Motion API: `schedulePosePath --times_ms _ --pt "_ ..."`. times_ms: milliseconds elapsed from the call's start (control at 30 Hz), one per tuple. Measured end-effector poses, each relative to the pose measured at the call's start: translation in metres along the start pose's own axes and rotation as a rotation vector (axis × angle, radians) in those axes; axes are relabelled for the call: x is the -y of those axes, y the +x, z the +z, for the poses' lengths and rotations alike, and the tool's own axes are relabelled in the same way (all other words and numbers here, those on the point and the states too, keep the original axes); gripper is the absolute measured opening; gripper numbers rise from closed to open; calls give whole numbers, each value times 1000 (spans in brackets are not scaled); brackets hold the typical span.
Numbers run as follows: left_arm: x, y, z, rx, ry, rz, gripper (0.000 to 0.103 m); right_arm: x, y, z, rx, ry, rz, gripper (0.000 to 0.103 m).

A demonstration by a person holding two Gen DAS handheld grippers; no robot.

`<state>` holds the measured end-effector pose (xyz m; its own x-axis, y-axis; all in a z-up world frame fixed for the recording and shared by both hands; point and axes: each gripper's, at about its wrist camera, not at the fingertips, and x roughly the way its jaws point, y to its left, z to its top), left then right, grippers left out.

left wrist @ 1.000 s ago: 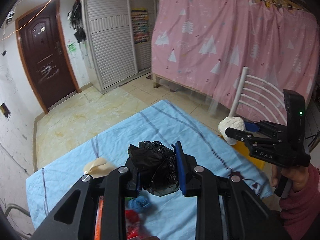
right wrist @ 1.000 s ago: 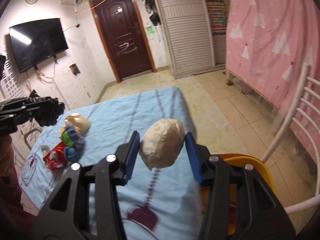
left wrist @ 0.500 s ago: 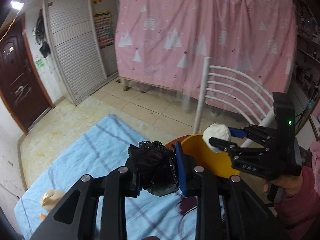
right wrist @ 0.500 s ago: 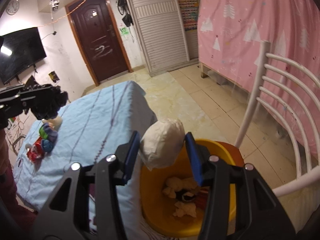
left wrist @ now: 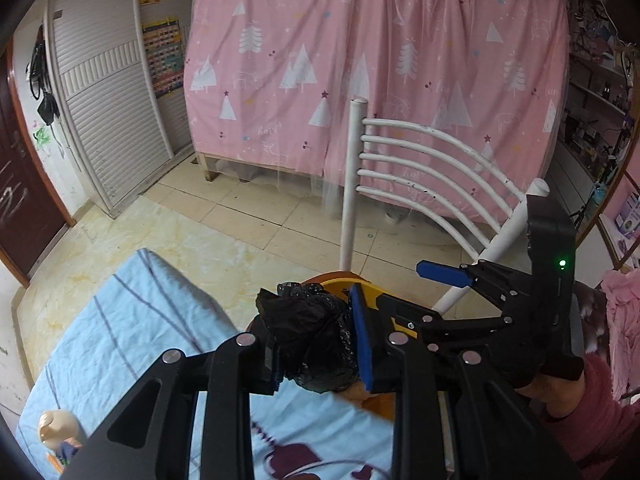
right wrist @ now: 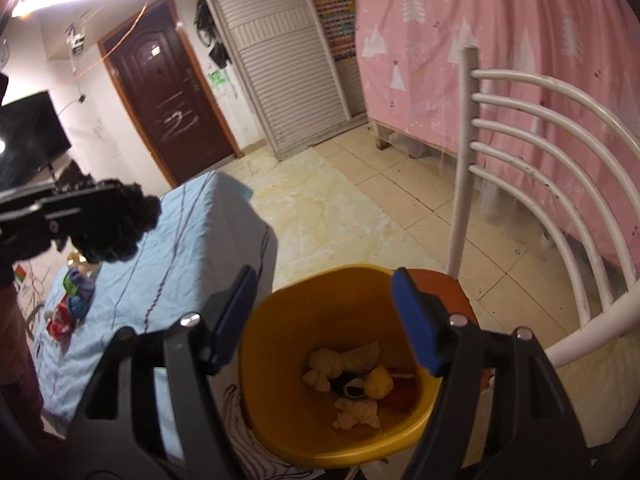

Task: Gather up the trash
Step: 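Carry the ball and bag to the yellow bucket and release them, then move both open tools back over the items on the bed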

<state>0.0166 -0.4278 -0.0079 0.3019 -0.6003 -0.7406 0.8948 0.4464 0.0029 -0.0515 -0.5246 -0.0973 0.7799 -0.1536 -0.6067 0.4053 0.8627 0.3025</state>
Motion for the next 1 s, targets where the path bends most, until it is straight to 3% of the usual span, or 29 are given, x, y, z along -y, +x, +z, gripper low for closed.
schedulePosePath --times_ms 33,100,200,533,1000 --pt "2 3 1 -3 1 -3 24 3 -1 1 3 8 -2 67" --pt "7 8 4 -15 0 -21 46 8 -3 2 10 21 -7 67" --pt "10 10 9 -17 -20 -59 66 12 -6 0 15 35 -10 67" --pt "7 -8 1 15 -34 -56 68 -1 -5 2 13 8 -1 67" --pt "-41 -53 -22 76 -108 4 68 -62 1 5 0 -93 56 68"
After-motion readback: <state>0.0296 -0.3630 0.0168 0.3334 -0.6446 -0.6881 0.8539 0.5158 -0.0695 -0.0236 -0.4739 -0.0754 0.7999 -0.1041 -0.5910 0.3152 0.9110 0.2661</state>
